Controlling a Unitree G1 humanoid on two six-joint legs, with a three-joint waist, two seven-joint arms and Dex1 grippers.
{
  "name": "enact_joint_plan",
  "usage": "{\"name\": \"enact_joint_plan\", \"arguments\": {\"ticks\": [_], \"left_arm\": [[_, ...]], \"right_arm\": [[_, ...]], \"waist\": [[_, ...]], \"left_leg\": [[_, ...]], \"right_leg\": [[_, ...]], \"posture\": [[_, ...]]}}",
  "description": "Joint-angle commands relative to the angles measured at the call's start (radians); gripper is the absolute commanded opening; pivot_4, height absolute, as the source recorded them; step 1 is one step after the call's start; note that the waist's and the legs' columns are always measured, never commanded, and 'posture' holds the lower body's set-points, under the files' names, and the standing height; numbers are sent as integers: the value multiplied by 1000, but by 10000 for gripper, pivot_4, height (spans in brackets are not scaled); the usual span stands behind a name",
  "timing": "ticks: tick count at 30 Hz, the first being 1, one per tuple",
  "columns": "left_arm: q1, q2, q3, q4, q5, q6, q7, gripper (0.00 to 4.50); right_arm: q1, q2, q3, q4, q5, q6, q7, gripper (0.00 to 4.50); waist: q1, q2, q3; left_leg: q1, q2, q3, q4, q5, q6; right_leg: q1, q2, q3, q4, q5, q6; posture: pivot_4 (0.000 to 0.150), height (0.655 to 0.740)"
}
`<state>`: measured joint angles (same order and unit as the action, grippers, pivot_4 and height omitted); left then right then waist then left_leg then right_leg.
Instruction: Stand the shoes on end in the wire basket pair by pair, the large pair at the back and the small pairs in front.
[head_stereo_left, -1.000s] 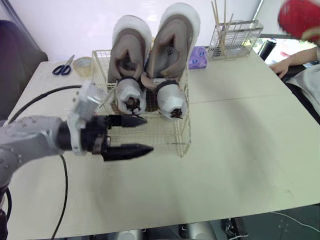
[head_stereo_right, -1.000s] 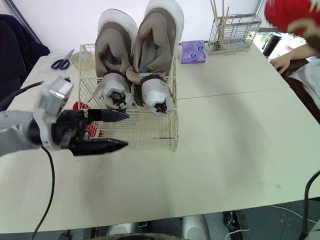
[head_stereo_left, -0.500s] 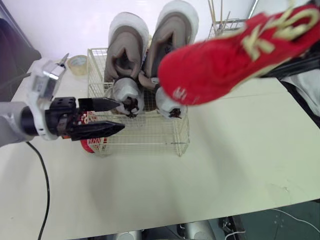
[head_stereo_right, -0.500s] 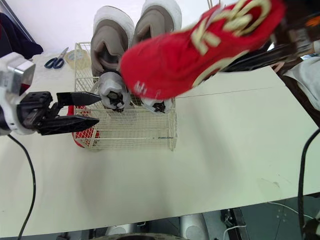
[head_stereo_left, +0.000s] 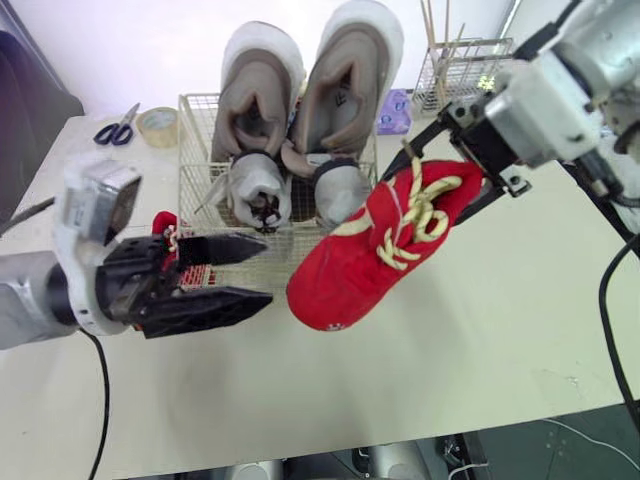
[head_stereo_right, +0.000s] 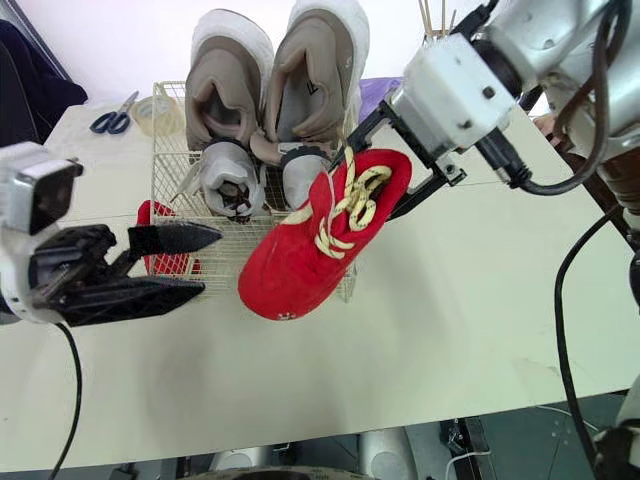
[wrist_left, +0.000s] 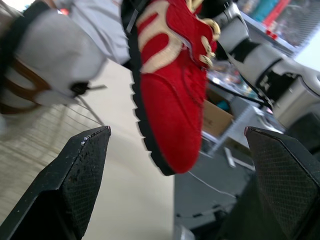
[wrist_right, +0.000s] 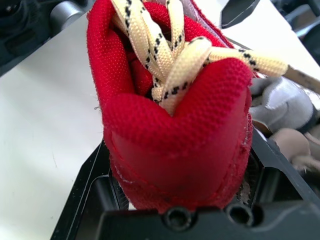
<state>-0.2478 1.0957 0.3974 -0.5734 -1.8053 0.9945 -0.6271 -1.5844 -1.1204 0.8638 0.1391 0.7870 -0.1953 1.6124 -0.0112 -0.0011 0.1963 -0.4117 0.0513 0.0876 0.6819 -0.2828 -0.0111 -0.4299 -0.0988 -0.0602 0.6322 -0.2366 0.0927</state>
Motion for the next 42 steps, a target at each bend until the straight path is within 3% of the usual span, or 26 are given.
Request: {"name": "enact_joint_plan", "arguments": {"ticks": [1, 9, 20, 23, 30, 34, 38, 39, 42], "left_arm": [[-78, -36, -109, 14, 72, -10, -31, 45000], [-240, -138, -291, 74, 202, 26, -91, 45000], [-365, -227, -390, 132, 217, 105, -151, 45000], [-361, -244, -392, 135, 241, 109, -169, 36682], [-340, -262, -370, 129, 253, 112, -178, 3952], [-314, -266, -343, 126, 261, 99, -171, 2156], [-246, -262, -275, 87, 233, 67, -152, 2018], [-228, -262, -256, 76, 221, 57, -142, 2018], [-179, -264, -202, 51, 181, 28, -85, 2018]], "right_arm": [[-47, -11, 17, -43, 70, -26, 2, 22111], [-65, 12, 24, -75, 79, -11, 2, 22111], [-77, 66, 14, -82, 34, -14, 2, 22111], [-75, 70, 3, -74, 21, -9, 2, 22111], [-54, 48, -36, -75, 6, 29, 2, 22111], [-23, 44, -96, -59, -19, 83, 2, 22111], [45, 25, -239, -16, -53, 186, 2, 41664], [63, 13, -282, -1, -78, 217, 2, 44638], [127, -44, -402, 23, -130, 355, -33, 44638]], "waist": [[1, 0, 0], [0, -1, 0], [0, -1, 0], [1, -1, 0], [0, -1, 0], [1, -1, 0], [3, -2, 0], [6, -2, 0], [9, -2, 0]], "left_leg": [[0, 0, 0, 0, 0, 0], [0, 0, 0, 0, 0, 0], [0, 0, 0, 1, 0, 0], [0, 0, 0, 1, 0, 0], [0, 0, -1, 1, 0, 0], [0, 0, 0, 1, 0, 0], [0, 0, 0, 1, 1, -1], [0, 0, -1, 1, 3, -5], [0, 0, -1, 1, 3, -6]], "right_leg": [[0, 0, 0, 0, 0, 0], [0, 0, 0, 1, 0, 0], [0, 0, 0, 1, 0, 0], [0, 0, 0, 1, 0, 0], [0, 0, 0, 1, 0, 0], [0, 0, 0, 1, 0, 0], [1, 0, 0, 1, 0, 0], [1, 0, 0, 1, 0, 0], [2, 0, 0, -1, 0, 0]], "posture": [[1500, 7400], [1500, 7400], [1500, 7400], [1500, 7400], [1500, 7400], [1500, 7400], [1500, 7400], [1500, 7400], [1500, 7400]]}}
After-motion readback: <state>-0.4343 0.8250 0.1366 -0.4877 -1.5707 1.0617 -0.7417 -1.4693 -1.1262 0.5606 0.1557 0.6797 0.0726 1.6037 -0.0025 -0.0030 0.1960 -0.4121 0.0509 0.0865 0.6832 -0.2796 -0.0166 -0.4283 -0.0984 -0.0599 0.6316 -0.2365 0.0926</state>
